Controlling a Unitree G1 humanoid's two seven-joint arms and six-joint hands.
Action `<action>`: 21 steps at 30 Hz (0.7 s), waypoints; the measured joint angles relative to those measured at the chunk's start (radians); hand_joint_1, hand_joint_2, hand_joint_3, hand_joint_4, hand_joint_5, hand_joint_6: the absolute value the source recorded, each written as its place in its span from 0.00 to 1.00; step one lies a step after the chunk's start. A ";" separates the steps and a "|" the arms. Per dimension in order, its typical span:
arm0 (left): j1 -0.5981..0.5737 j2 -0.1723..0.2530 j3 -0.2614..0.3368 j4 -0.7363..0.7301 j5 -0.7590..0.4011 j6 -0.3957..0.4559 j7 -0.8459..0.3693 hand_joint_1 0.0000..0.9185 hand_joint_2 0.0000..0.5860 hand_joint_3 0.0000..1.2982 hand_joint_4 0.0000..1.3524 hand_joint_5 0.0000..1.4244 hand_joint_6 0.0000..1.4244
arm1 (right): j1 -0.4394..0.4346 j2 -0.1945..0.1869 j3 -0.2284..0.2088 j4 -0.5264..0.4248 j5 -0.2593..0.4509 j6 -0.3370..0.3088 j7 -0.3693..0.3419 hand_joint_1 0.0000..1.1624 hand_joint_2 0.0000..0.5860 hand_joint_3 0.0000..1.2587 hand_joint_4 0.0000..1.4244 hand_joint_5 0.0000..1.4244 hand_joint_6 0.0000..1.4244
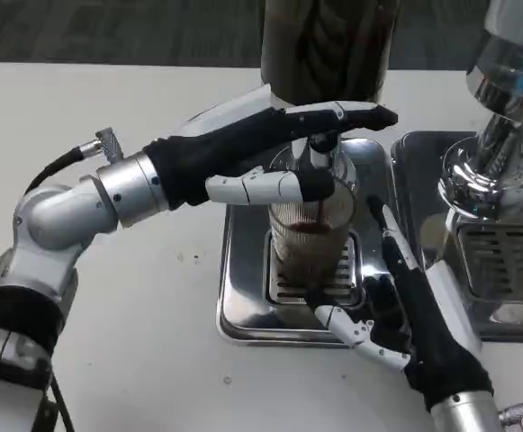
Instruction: Grasp the cup under the faucet to collect the drink, then remove the cup.
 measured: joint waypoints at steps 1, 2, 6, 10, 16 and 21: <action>0.000 0.000 0.000 0.000 0.000 0.000 0.000 0.00 0.12 0.14 0.08 0.07 0.02 | -0.004 0.000 0.000 0.004 0.000 0.000 0.000 0.52 0.38 0.00 0.00 0.00 0.02; 0.000 0.001 0.000 0.000 0.000 0.000 0.000 0.00 0.12 0.14 0.08 0.07 0.02 | -0.011 0.001 0.000 0.012 0.000 0.000 0.000 0.52 0.38 0.00 0.00 0.00 0.02; 0.000 0.005 -0.002 -0.003 0.000 -0.001 0.000 0.00 0.12 0.14 0.08 0.07 0.02 | -0.029 0.008 -0.001 0.039 0.014 0.000 0.002 0.52 0.38 0.00 0.00 0.00 0.01; 0.000 0.007 -0.004 -0.006 0.000 -0.001 0.000 0.00 0.11 0.14 0.08 0.07 0.02 | -0.055 0.014 -0.001 0.064 0.018 0.000 0.004 0.52 0.38 0.00 0.00 0.00 0.01; 0.002 0.009 -0.005 -0.013 0.000 0.000 0.000 0.00 0.11 0.14 0.08 0.07 0.02 | -0.086 0.021 -0.002 0.094 0.018 0.000 0.005 0.51 0.39 0.00 0.00 0.00 0.01; 0.004 0.012 -0.005 -0.020 0.000 0.000 0.000 0.00 0.11 0.14 0.08 0.07 0.02 | -0.107 0.022 -0.003 0.114 0.022 0.000 0.010 0.51 0.39 0.00 0.00 0.00 0.01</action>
